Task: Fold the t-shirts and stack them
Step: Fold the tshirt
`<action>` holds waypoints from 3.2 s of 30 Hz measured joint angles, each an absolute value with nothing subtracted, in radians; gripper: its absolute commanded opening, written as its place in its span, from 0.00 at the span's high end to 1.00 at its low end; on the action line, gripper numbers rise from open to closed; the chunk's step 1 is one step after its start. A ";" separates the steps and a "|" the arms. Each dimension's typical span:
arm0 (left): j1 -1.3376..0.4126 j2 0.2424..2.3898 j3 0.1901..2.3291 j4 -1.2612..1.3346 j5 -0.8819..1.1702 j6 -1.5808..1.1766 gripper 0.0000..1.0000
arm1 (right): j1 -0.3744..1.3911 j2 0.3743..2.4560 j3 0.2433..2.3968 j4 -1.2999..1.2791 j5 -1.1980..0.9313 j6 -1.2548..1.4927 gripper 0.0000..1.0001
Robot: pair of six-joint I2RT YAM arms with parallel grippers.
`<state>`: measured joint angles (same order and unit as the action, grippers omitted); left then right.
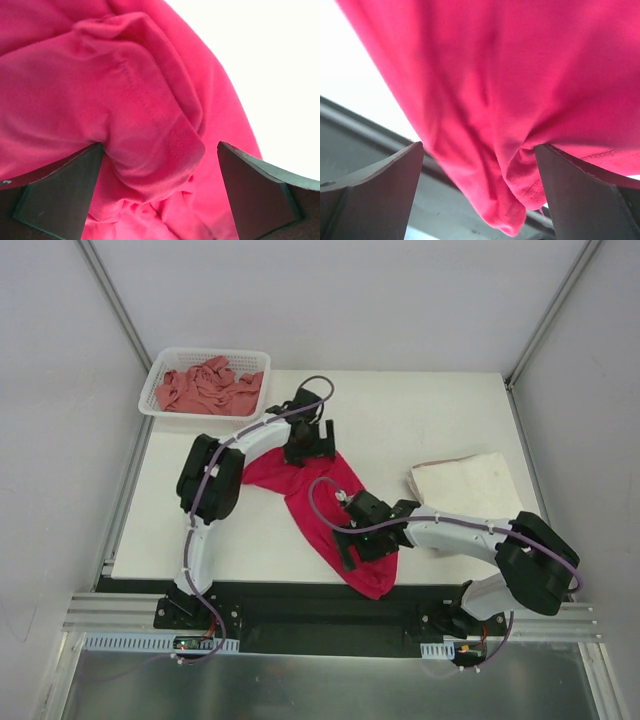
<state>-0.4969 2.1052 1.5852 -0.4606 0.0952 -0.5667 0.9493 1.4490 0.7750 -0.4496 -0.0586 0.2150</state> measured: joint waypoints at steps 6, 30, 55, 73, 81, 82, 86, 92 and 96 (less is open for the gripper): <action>-0.546 2.365 1.990 -0.484 0.220 -0.509 0.01 | 1.002 1.490 0.813 -0.455 -0.120 0.219 0.03; -0.393 2.665 2.440 -0.362 0.318 -0.584 0.01 | 1.039 1.487 0.887 -0.395 -0.128 0.280 0.03; -0.472 1.934 1.859 -0.362 0.364 -0.466 0.01 | 1.039 1.282 0.873 -0.416 -0.009 0.331 0.08; -0.461 1.201 0.855 -0.437 0.039 -0.632 0.01 | 1.017 1.625 0.978 -0.370 -0.098 0.425 0.99; -0.461 1.055 0.744 -0.428 0.082 -0.694 0.01 | 1.015 1.585 0.925 -0.308 -0.170 0.464 0.99; -0.462 1.041 0.733 -0.428 0.096 -0.697 0.01 | 1.011 1.565 0.908 -0.291 -0.189 0.472 0.99; -0.477 1.009 0.680 -0.425 0.160 -0.711 0.01 | 0.983 1.501 0.848 -0.224 -0.265 0.519 0.99; -0.607 1.043 0.639 -0.422 0.206 -0.769 0.01 | 0.922 1.489 0.761 -0.167 -0.307 0.573 0.94; -0.711 1.119 0.643 -0.408 0.208 -0.805 0.01 | 0.902 1.501 0.717 -0.166 -0.299 0.591 0.85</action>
<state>-0.7113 1.1194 0.6426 -0.4084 0.2081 -0.8047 0.9016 1.5013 0.7170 -0.1661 -0.2985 0.5907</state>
